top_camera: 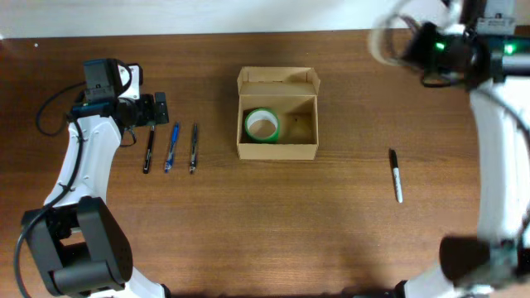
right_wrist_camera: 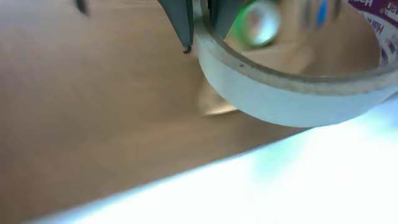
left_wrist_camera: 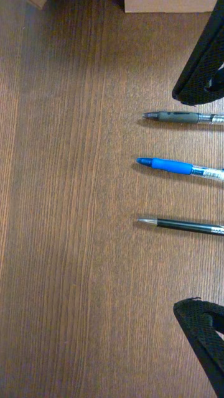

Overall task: Pack container
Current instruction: 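Lower white tape into the box beside green tape, release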

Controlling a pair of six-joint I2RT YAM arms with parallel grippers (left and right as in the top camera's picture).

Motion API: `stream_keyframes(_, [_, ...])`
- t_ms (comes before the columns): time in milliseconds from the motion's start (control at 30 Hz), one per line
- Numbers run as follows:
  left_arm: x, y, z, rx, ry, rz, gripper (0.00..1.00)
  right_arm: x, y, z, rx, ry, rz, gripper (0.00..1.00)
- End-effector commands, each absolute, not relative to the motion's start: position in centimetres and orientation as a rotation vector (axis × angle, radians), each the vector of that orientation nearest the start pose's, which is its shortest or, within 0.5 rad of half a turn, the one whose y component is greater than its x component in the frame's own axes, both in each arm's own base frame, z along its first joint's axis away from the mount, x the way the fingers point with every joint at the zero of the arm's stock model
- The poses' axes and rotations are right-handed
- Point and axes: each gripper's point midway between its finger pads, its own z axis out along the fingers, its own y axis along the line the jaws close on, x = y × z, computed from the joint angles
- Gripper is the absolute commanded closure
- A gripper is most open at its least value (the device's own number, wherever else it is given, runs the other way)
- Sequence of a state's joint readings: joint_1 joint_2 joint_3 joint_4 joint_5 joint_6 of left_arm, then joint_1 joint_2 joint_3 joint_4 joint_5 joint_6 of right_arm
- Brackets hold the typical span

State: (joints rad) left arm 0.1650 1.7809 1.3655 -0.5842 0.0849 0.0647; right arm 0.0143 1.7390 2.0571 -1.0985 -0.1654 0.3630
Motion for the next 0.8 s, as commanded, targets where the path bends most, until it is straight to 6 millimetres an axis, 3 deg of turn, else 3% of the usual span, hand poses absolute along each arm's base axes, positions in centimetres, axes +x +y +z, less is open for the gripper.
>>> stream_keyframes(0, [45.6, 6.4, 12.2, -0.078, 2.560, -0.008, 0.01, 42.5, 11.1, 35.5, -0.052, 2.338, 0.280, 0.96])
stream_keyframes(67, [45.6, 6.4, 12.2, -0.078, 2.560, -0.008, 0.01, 41.5, 14.8, 34.1, -0.197, 2.376, 0.253, 0.96])
stream_keyframes(100, [45.6, 6.4, 12.2, -0.077, 2.560, -0.008, 0.01, 40.8, 17.7, 32.1, -0.330, 2.413, 0.217, 0.96])
stream_keyframes(167, [45.6, 6.4, 12.2, -0.078, 2.560, -0.008, 0.01, 40.6, 19.8, 30.0, -0.422, 2.451, 0.191, 0.96])
stream_keyframes(200, [45.6, 6.4, 12.2, -0.078, 2.560, -0.009, 0.01, 40.7, 21.6, 27.7, -0.492, 2.489, 0.169, 0.96])
stream_keyframes(267, [45.6, 6.4, 12.2, -0.077, 2.560, -0.008, 0.01, 41.1, 22.9, 25.1, -0.532, 2.538, 0.153, 0.96])
stream_keyframes(300, [45.6, 6.4, 12.2, -0.078, 2.560, -0.008, 0.01, 41.6, 24.0, 22.1, -0.563, 2.592, 0.135, 0.96])
stream_keyframes(500, [45.6, 6.4, 12.2, -0.078, 2.560, -0.008, 0.01, 43.0, 25.1, 15.0, -0.601, 2.712, 0.086, 0.96])
stream_keyframes(767, [45.6, 6.4, 12.2, -0.078, 2.560, -0.008, 0.01, 44.7, 25.5, 10.1, -0.601, 2.756, 0.049, 0.96])
